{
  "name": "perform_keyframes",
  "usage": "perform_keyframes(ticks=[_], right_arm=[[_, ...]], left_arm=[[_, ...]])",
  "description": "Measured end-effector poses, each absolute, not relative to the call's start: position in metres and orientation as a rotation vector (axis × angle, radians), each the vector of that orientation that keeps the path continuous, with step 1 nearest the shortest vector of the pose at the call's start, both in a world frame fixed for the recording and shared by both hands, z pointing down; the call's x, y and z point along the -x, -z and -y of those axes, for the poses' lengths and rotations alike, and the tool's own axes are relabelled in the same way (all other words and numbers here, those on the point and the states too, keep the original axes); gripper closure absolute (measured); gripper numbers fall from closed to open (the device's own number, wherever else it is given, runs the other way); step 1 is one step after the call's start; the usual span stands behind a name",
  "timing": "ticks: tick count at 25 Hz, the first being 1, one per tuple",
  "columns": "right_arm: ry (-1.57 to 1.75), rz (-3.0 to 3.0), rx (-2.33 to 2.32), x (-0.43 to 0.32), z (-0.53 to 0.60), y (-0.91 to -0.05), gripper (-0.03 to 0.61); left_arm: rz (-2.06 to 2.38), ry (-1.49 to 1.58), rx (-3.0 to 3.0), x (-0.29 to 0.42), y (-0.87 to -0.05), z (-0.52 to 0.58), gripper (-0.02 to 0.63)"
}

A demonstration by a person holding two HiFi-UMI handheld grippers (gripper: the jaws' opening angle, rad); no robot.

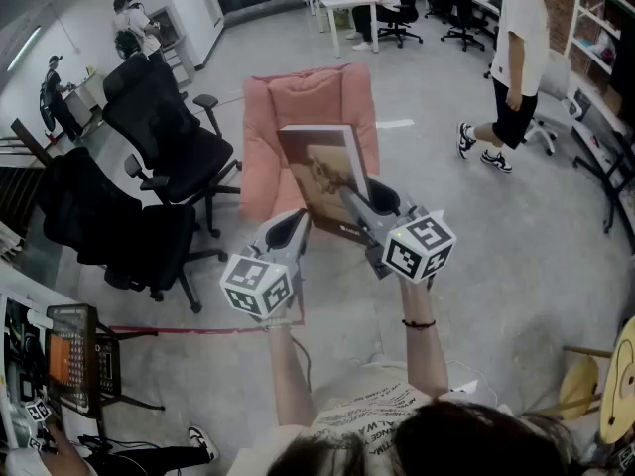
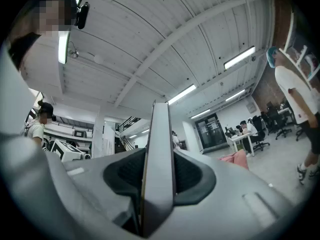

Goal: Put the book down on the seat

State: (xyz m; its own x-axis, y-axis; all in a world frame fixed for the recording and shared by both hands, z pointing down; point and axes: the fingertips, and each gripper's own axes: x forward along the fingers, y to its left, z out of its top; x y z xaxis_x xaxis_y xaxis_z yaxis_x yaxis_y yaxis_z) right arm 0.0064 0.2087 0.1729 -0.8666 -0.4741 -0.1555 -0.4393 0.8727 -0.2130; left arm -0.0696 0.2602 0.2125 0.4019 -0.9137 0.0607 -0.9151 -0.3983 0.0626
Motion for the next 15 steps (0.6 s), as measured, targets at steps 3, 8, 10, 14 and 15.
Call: perform_keyframes(ticks=[3,8,10,14,15], right_arm=[[0.253,-2.836,0.699,-0.0050,-0.2084,-0.1725,0.426],[0.250,-2.839,0.711,-0.0063,-0.2072,-0.1751,0.426],[0.253,-2.837,0.719,-0.0080,-0.2069,-0.1763,0.426],[0.253,-2.836,0.720,-0.0105,-0.2073,-0.1729,0.426],[0.253,-2.837,0.720,-0.0120,-0.2070,-0.1729,0.426]], left_arm=[[1.665,-0.032,-2.562,0.0699,-0.2144,-0.2595,0.615],[1.655,-0.045,-2.566,0.0673,-0.2178,-0.2584,0.615],[1.652,-0.049,-2.563,0.0659,-0.2200,-0.2587,0.615],[1.651,-0.036,-2.557,0.0650,-0.2177,-0.2592,0.615],[1.653,-0.037,-2.557,0.0636,-0.2179,-0.2589,0.615]])
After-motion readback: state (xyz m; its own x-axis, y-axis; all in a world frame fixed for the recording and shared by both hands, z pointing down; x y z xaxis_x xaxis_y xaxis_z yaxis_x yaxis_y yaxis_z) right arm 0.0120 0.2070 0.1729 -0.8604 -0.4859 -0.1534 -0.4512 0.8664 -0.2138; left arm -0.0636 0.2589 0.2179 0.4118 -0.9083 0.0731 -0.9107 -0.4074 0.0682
